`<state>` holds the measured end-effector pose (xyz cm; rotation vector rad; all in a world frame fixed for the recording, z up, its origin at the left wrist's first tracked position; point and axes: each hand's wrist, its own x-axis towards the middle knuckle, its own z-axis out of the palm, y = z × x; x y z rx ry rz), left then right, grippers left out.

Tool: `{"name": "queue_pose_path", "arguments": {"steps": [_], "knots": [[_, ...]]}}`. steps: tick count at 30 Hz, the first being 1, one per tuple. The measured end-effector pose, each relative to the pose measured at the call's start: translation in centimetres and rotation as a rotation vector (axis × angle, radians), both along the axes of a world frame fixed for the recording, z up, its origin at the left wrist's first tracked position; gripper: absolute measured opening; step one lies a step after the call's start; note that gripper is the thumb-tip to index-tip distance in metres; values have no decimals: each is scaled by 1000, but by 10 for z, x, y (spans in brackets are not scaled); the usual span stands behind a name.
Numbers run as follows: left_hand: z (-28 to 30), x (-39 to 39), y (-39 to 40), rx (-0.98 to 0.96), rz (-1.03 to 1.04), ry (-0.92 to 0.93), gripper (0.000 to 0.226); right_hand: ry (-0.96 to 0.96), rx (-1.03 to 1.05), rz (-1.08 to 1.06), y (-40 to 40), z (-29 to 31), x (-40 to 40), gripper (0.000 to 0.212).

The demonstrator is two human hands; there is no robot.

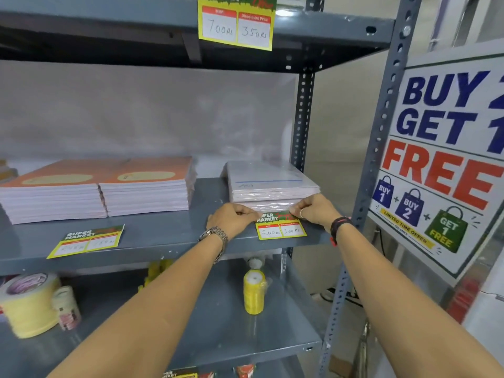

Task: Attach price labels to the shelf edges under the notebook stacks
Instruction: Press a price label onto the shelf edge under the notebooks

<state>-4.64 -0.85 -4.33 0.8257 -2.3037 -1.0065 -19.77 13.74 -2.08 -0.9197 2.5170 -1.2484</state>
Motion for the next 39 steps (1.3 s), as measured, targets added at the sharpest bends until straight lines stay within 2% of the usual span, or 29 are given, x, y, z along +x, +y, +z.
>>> {"name": "queue_pose_path", "arguments": {"steps": [2,4,10,12,18,34,37,39], "knots": [[-2,4,2,60,-41,91,26,-20,-85,46,9,0,4,19],[-8,14,9,28,-51,167,29,33,-126,93,26,-4,11,17],[-32,33,41,-375,-38,191,23,232,-184,59,65,-36,38,6],[-34,32,41,-427,-36,199,23,279,-191,51,66,-40,40,4],[-37,29,38,-446,-36,235,23,415,-155,25,65,-45,40,3],[-36,25,38,-459,-16,233,19,518,-218,-43,61,-53,40,4],[-38,25,37,-504,-18,235,16,536,-257,-53,61,-56,41,13],[-40,26,37,-577,-29,248,18,533,-252,-29,59,-56,44,29]]}}
